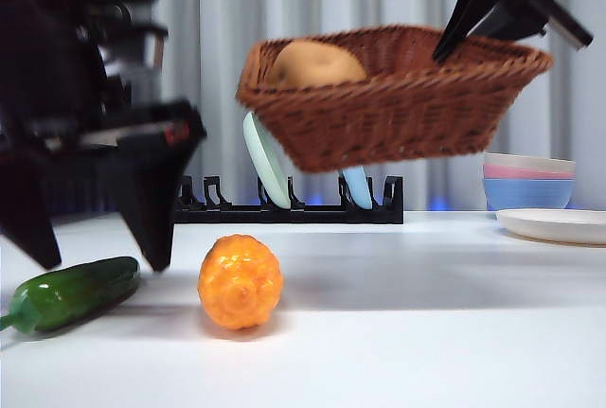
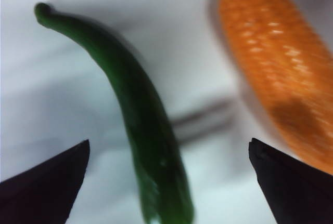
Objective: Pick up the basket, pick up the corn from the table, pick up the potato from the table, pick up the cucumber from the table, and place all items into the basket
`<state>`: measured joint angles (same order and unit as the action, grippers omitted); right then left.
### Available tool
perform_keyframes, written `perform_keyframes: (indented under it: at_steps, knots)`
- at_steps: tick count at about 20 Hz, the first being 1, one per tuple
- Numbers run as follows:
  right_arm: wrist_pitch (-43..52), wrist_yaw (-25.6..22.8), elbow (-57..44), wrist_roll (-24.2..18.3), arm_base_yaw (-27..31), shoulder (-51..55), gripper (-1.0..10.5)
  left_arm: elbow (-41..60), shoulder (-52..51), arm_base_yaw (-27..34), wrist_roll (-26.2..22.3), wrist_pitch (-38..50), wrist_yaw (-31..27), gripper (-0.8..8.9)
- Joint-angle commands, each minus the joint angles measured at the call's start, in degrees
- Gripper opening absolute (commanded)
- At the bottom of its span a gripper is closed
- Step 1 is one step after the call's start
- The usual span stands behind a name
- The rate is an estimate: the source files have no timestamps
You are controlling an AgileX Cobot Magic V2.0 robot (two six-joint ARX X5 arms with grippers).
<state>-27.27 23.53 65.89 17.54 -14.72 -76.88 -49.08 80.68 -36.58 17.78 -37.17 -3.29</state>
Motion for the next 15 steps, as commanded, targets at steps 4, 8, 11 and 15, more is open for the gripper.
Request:
perform_keyframes:
  at_steps: [4,8,11,15]
  knots:
    - [1.0,0.5,0.0,0.4,3.1,5.0,-0.1,0.6,4.8,3.2,-4.2,2.6,0.4,1.33]
    - [1.0,0.5,0.0,0.4,4.9,6.8,-0.1,0.6,4.7,3.3,-8.3,0.2,2.8,-0.08]
    - [0.6,0.4,0.0,0.4,5.2,6.8,-0.1,0.6,2.6,3.2,-14.3,-8.0,13.8,-0.08]
    - [0.5,0.4,0.0,0.4,5.2,6.8,-0.1,-0.6,-7.0,3.1,-22.4,-20.9,30.4,-0.08]
